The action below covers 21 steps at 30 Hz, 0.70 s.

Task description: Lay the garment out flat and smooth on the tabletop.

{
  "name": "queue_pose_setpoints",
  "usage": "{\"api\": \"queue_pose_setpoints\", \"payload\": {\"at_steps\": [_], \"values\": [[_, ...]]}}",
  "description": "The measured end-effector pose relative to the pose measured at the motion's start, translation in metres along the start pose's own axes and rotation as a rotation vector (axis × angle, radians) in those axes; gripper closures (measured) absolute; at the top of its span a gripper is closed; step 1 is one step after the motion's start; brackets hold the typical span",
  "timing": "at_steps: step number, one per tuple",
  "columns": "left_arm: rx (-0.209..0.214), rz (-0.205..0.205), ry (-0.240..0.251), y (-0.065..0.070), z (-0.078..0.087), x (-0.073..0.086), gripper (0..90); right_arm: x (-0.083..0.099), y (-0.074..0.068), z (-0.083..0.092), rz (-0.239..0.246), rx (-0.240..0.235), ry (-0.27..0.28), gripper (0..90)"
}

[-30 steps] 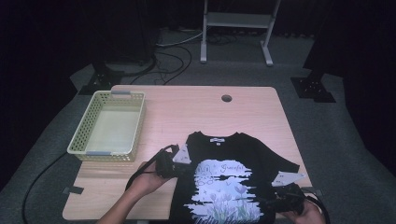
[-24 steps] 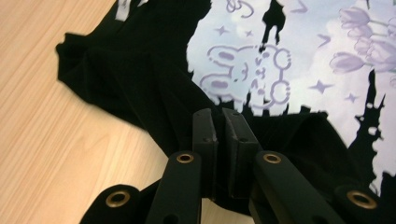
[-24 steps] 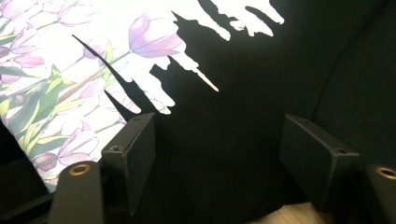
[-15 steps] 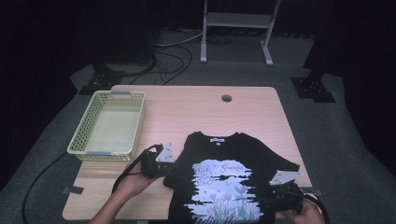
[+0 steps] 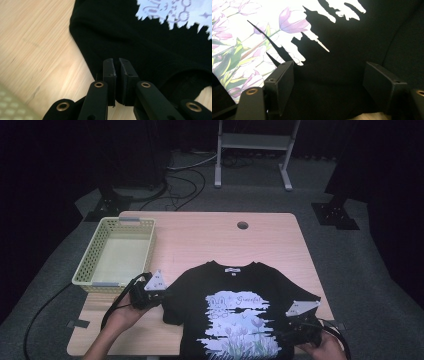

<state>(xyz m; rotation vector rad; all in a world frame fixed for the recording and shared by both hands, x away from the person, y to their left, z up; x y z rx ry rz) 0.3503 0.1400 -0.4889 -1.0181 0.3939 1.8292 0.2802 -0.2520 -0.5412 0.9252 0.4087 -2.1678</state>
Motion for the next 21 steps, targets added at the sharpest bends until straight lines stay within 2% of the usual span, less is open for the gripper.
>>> {"api": "queue_pose_setpoints", "payload": {"at_steps": [8, 13, 15, 21], "values": [[-0.034, 0.028, -0.006, -0.009, 0.01, 0.015, 83.5, -0.003, 0.0, -0.002, 0.0, -0.002, -0.024, 24.3], [-0.056, 0.049, 0.001, -0.014, 0.015, 0.019, 77.1, -0.004, -0.001, -0.004, -0.003, 0.0, -0.033, 23.7], [-0.05, 0.06, 0.013, -0.013, 0.015, 0.018, 75.1, -0.004, -0.001, -0.004, -0.004, 0.001, -0.035, 23.7], [-0.029, 0.056, 0.028, -0.006, 0.011, 0.012, 72.1, -0.004, -0.001, -0.004, 0.001, -0.003, -0.037, 23.7]]}}
Point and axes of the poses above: each handheld gripper's, and its own axes: z roughly backward along the jaws, x roughly out of its underside, y roughly to its right, the point moved 9 cm from there along -z, roughly forward along the jaws, and after that the axes turned 13 degrees about y, right-handed, at the moved point
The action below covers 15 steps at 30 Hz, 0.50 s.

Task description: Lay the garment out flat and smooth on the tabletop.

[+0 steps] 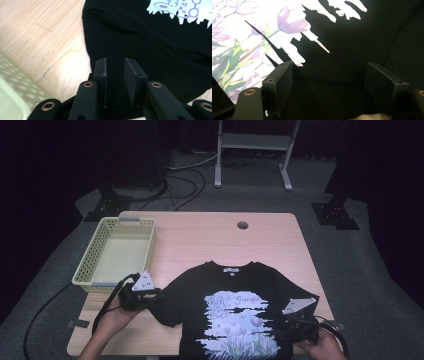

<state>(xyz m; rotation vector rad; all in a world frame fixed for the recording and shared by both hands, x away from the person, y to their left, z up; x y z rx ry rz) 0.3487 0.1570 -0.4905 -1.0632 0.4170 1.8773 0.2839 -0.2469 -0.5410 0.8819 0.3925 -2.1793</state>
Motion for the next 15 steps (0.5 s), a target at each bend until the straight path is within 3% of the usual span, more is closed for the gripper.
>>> {"api": "queue_pose_setpoints", "payload": {"at_steps": [11, 12, 15], "values": [[0.082, 0.005, 0.003, 0.025, -0.018, -0.009, 62.8, 0.0, 0.0, 0.0, 0.006, -0.01, 0.002, 22.0], [0.109, 0.007, 0.002, 0.034, -0.024, -0.01, 61.9, 0.0, 0.0, -0.001, 0.005, -0.012, 0.002, 20.5], [0.133, 0.005, -0.008, 0.046, -0.032, -0.01, 58.9, -0.001, 0.0, -0.001, -0.009, -0.016, -0.008, 20.0]]}}
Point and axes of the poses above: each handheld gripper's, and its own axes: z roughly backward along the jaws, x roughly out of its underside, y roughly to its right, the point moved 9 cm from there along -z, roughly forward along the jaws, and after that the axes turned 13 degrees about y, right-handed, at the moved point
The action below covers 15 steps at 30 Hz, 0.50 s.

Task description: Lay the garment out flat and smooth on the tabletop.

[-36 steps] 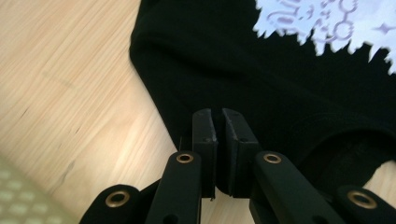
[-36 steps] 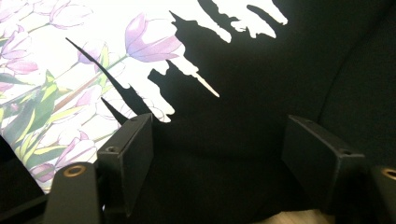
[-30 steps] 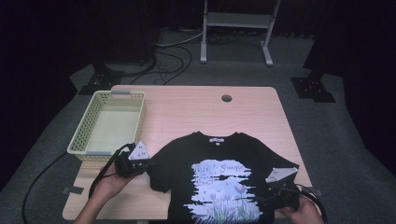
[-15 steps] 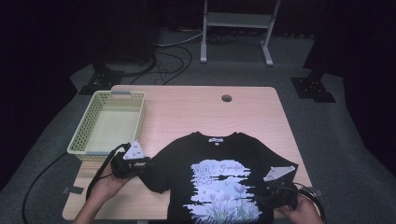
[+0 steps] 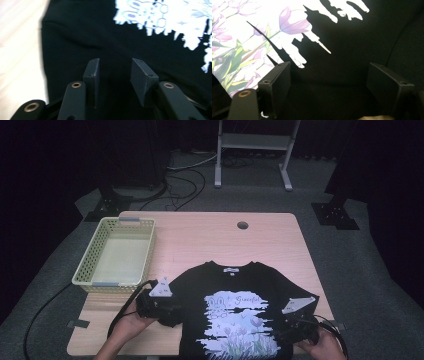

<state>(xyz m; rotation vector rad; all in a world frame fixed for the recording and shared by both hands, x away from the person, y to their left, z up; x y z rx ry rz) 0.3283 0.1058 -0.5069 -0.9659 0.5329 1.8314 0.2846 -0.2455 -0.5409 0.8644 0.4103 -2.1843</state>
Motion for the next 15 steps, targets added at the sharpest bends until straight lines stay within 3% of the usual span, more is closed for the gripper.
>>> {"api": "queue_pose_setpoints", "payload": {"at_steps": [3, 8, 11, 13, 15], "values": [[0.021, 0.01, 0.003, 0.011, -0.009, -0.003, 55.2, -0.003, 0.002, 0.0, -0.003, 0.007, 0.009, 19.1], [0.03, 0.035, -0.011, 0.026, -0.027, -0.004, 39.8, -0.008, 0.011, -0.001, 0.006, 0.047, 0.048, 17.4], [0.019, 0.041, -0.041, 0.029, -0.034, 0.001, 32.5, -0.008, 0.019, -0.002, 0.006, 0.079, 0.057, 13.4], [0.004, 0.048, -0.058, 0.03, -0.037, 0.005, 29.2, -0.005, 0.026, -0.003, 0.017, 0.117, 0.032, 12.0], [-0.007, 0.052, -0.055, 0.031, -0.039, 0.006, 27.7, -0.003, 0.028, -0.004, 0.001, 0.104, 0.036, 11.5]]}}
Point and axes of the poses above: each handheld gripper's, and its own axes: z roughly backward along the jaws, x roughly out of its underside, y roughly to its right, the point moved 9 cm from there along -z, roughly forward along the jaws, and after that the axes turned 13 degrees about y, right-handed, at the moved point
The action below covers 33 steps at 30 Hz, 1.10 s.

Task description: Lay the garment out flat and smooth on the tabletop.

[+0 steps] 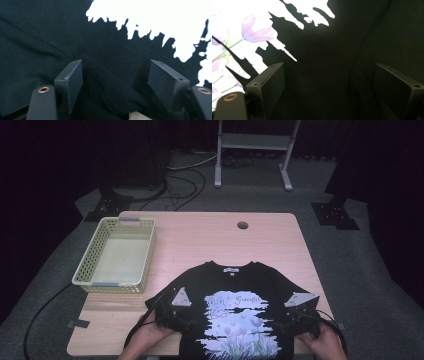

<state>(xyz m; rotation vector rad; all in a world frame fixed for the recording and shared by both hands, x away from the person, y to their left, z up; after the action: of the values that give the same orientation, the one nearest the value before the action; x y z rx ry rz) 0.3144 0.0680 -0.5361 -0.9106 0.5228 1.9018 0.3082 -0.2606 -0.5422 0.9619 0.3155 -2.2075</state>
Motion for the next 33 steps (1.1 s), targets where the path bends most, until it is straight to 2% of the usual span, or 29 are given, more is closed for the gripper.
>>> {"api": "queue_pose_setpoints", "payload": {"at_steps": [2, 3, 5, 11, 17, 33], "values": [[-0.004, 0.006, -0.003, 0.0, 0.0, 0.0, 27.2, 0.001, 0.001, -0.001, -0.021, -0.022, 0.008, 10.3], [-0.017, 0.003, -0.011, -0.002, -0.002, 0.0, 25.2, 0.002, 0.003, -0.002, -0.039, -0.027, 0.005, 7.3], [-0.027, 0.028, -0.018, -0.006, -0.003, 0.001, 17.7, 0.003, 0.006, -0.005, -0.058, -0.025, 0.003, 2.7], [-0.038, 0.032, -0.029, -0.016, -0.008, -0.002, 17.7, -0.002, 0.009, -0.013, -0.041, -0.041, -0.009, 0.0], [-0.071, 0.061, 0.002, -0.038, -0.013, -0.005, 17.7, -0.01, 0.018, -0.021, -0.028, -0.055, -0.002, 0.0], [-0.112, 0.088, 0.012, -0.085, -0.029, -0.018, 17.8, -0.031, 0.042, -0.044, -0.025, -0.053, -0.008, 0.0]]}}
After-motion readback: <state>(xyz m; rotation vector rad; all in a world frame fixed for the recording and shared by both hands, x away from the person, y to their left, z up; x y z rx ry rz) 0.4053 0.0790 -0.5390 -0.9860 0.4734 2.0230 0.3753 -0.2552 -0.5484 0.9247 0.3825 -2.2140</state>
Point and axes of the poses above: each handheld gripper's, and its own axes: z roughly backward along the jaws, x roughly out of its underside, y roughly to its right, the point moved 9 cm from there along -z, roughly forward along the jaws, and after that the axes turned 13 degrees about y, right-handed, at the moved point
